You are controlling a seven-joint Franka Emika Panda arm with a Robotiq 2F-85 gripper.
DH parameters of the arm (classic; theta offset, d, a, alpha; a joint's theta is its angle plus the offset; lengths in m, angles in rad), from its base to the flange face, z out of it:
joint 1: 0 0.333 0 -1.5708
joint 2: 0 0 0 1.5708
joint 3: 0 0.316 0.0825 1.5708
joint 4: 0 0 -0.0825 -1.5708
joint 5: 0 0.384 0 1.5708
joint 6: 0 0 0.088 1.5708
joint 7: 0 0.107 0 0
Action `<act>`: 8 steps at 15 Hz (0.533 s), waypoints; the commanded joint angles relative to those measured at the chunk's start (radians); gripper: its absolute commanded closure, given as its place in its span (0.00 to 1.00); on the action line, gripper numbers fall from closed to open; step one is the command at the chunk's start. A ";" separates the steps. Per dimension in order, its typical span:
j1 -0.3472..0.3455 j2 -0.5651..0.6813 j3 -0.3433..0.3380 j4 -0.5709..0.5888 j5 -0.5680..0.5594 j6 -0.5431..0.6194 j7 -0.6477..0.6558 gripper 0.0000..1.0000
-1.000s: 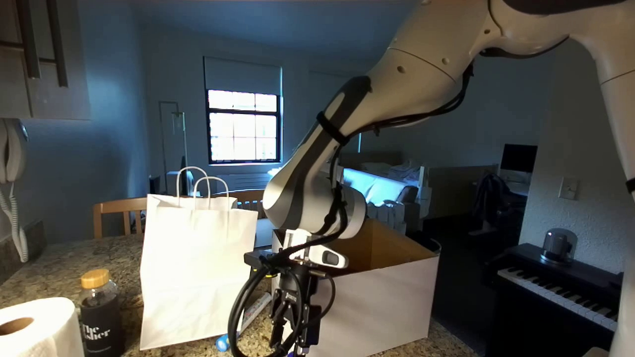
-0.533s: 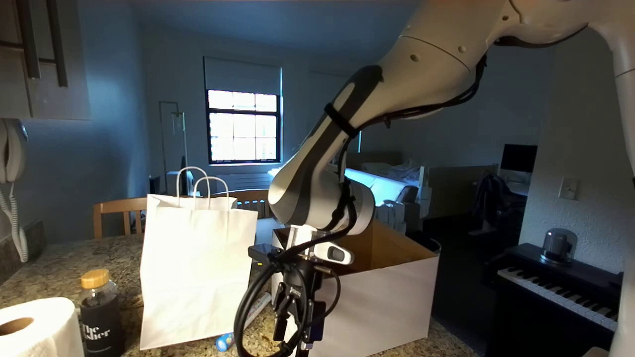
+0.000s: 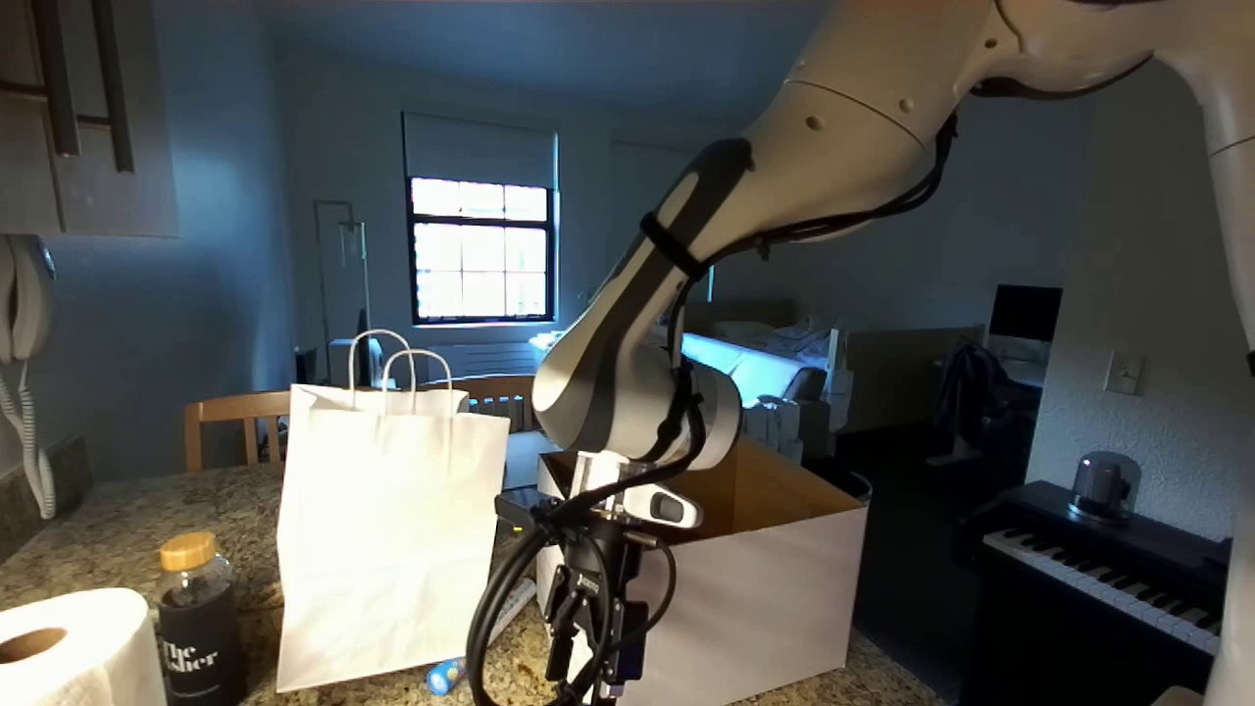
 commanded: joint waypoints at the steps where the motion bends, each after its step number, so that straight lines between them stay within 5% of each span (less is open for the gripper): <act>1: 0.002 0.010 -0.005 0.000 -0.017 -0.014 0.043 0.00; 6: 0.004 0.035 -0.006 0.016 -0.025 -0.026 0.037 0.00; 7: 0.005 0.040 -0.006 0.021 -0.029 -0.031 0.038 0.25; 8: 0.006 0.046 -0.007 0.026 -0.036 -0.037 0.042 0.27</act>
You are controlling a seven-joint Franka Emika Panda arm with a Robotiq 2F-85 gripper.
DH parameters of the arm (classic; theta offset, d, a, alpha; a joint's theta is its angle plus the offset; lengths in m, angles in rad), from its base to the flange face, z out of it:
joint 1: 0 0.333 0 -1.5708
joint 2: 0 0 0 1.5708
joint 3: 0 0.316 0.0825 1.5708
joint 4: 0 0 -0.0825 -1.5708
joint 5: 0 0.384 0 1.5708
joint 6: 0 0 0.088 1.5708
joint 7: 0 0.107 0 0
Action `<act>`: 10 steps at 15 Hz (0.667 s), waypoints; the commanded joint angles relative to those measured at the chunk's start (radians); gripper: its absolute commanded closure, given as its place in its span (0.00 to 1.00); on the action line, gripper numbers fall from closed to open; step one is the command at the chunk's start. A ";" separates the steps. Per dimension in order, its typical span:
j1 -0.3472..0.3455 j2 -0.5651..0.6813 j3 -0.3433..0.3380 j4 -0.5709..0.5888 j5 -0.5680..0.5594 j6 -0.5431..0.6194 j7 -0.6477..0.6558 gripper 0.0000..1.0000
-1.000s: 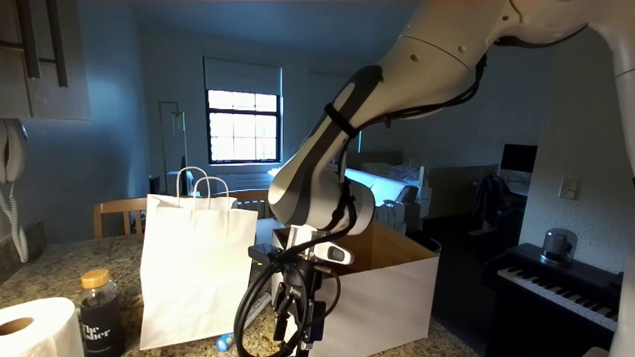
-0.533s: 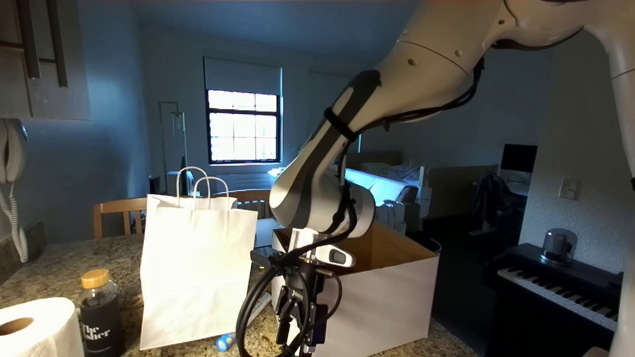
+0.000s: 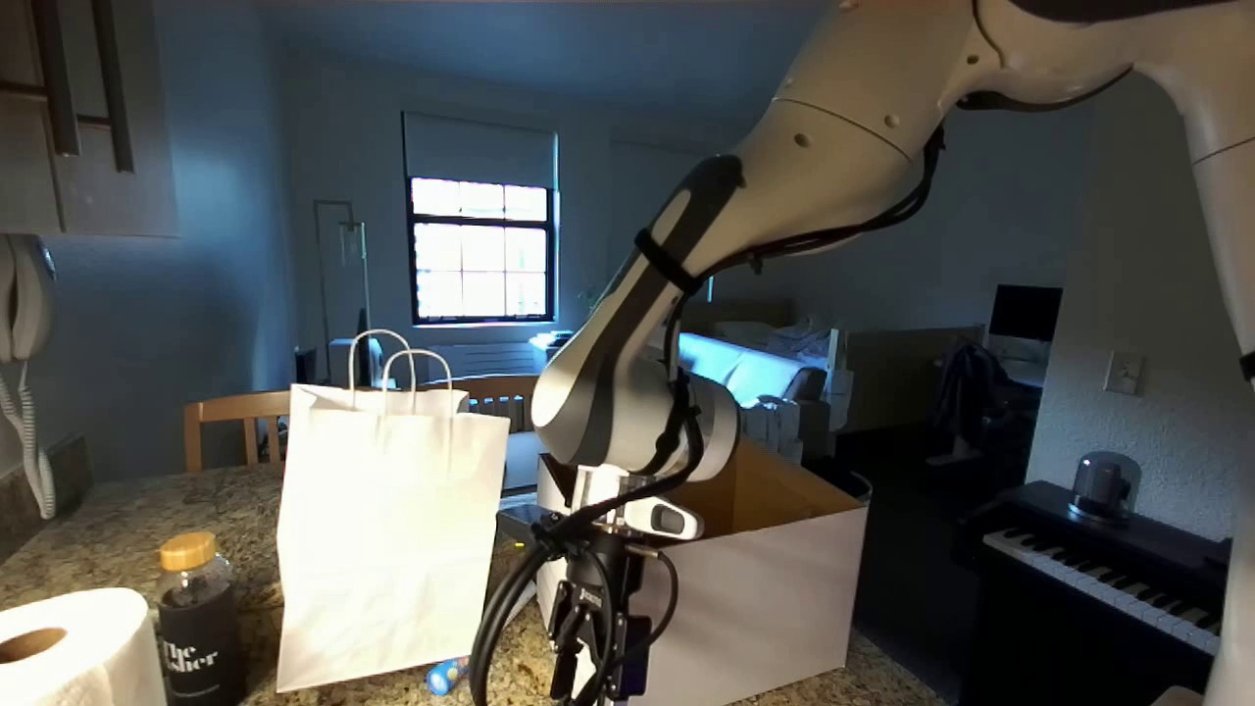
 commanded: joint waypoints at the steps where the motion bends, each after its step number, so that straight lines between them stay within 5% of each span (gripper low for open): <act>1: 0.004 0.018 -0.005 0.022 -0.029 -0.036 0.041 0.33; 6: 0.002 0.029 -0.005 0.036 -0.019 -0.055 0.036 0.68; 10: 0.002 0.035 -0.010 0.055 -0.019 -0.074 0.041 0.87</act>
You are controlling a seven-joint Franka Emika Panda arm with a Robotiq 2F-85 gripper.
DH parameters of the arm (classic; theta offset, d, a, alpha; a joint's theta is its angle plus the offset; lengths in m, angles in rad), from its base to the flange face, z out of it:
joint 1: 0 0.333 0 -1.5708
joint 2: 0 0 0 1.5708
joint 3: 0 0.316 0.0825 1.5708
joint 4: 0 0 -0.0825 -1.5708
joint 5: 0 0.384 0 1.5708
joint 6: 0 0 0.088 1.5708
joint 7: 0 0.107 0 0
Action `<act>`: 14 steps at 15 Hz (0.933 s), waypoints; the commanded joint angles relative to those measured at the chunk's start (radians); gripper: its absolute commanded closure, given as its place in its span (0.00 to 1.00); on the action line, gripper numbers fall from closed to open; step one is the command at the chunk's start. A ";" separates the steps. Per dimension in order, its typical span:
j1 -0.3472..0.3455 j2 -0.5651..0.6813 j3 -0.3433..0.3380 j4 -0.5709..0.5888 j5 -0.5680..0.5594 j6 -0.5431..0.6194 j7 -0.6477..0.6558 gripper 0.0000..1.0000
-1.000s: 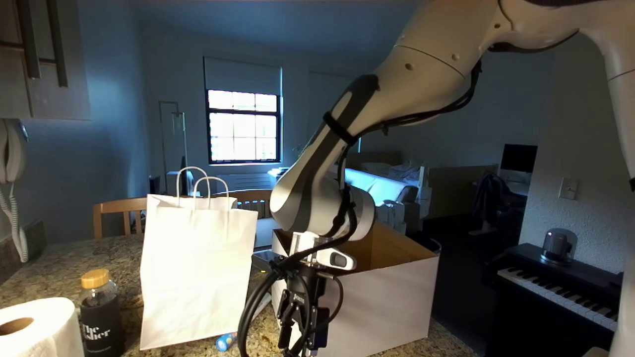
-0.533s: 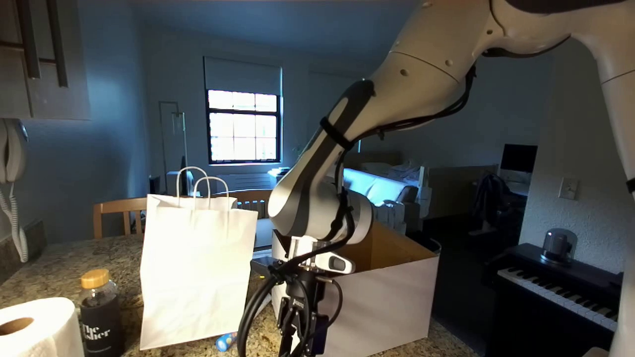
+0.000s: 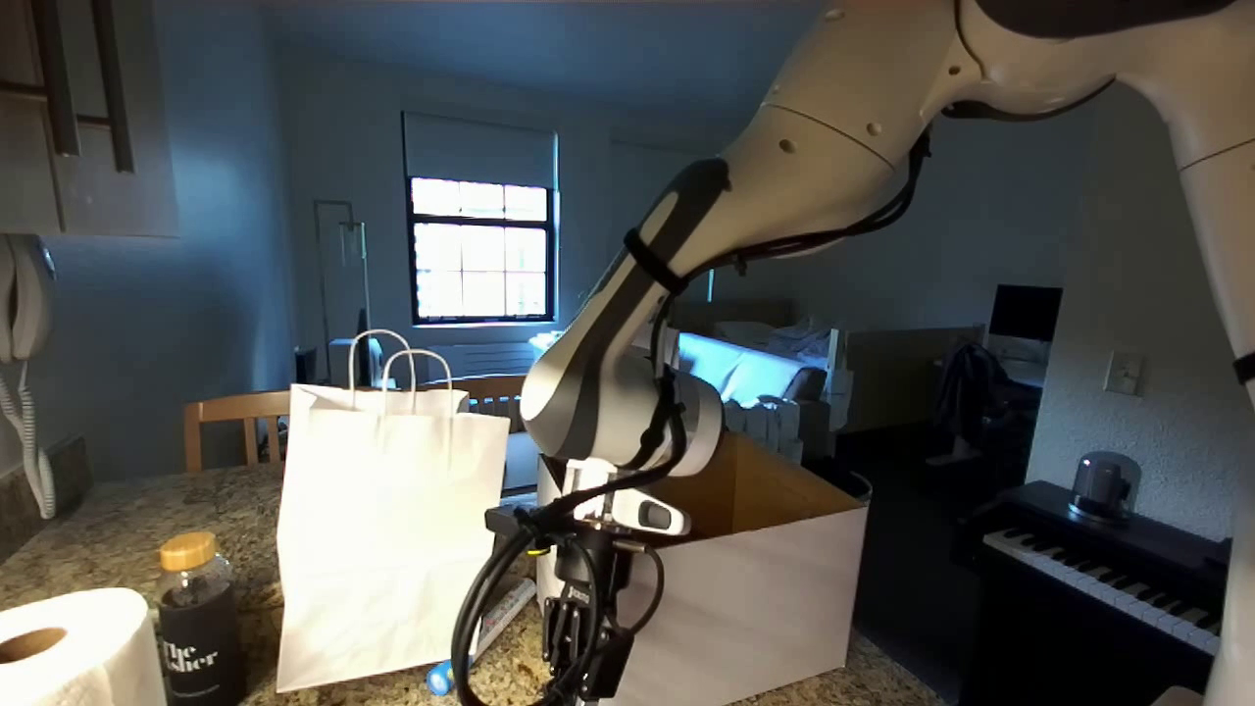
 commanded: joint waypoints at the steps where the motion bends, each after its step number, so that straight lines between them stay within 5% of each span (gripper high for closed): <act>1: 0.002 0.007 -0.006 0.004 -0.014 -0.027 0.040 0.86; 8: 0.003 -0.010 -0.011 -0.005 -0.016 -0.032 0.046 0.86; 14: 0.008 -0.155 0.007 -0.073 -0.021 -0.048 0.034 0.86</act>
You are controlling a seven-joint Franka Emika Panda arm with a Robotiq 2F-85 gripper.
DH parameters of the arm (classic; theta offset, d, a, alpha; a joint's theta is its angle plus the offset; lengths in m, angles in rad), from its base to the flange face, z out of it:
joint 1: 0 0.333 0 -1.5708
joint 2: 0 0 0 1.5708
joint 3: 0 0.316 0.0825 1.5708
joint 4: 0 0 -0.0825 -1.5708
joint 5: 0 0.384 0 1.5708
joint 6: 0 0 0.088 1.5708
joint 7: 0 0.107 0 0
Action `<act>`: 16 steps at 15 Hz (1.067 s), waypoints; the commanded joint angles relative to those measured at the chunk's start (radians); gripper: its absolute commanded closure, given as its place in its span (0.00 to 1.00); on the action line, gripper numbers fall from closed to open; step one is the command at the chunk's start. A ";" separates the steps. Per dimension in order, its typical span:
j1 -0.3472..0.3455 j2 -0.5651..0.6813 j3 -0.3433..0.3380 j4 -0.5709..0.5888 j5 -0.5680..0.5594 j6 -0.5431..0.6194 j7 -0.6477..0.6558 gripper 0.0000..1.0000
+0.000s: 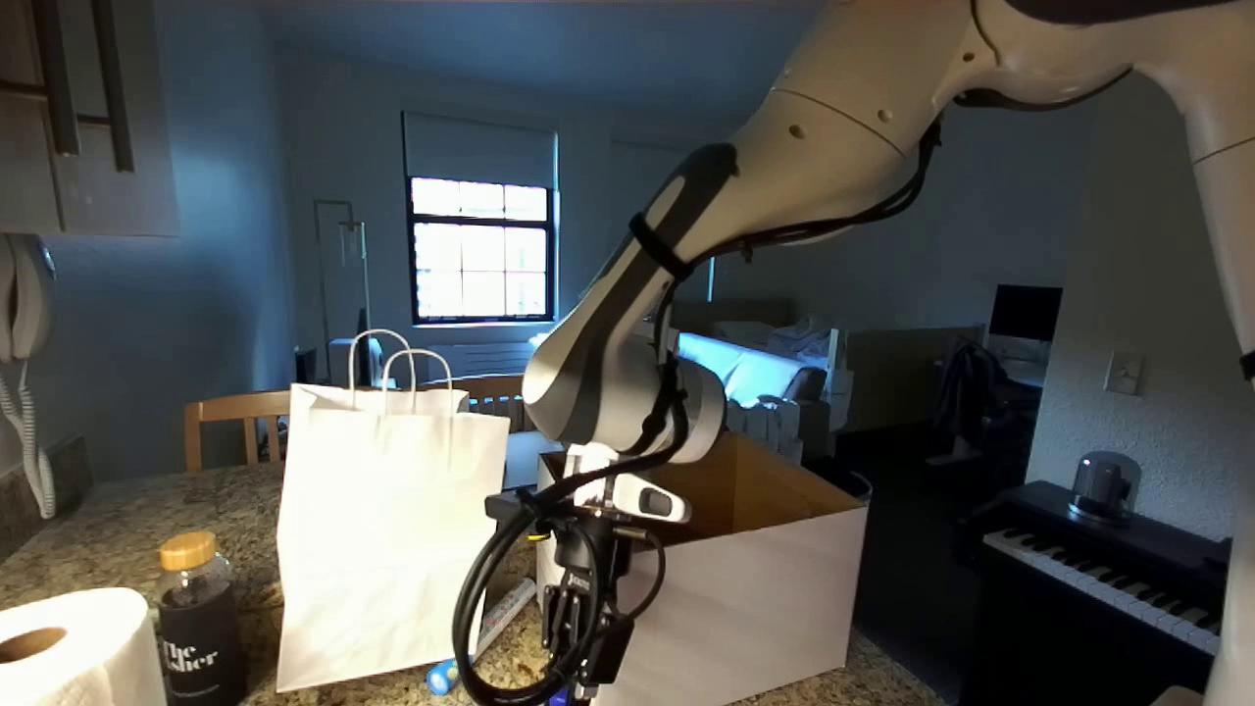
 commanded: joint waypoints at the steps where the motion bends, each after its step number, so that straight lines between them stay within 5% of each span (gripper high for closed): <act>1: 0.014 -0.140 0.016 -0.077 -0.027 -0.012 0.038 0.86; 7: 0.032 -0.293 0.041 -0.127 -0.125 -0.003 0.153 0.85; 16: -0.050 -0.568 -0.005 -0.002 -0.128 -0.453 0.100 0.86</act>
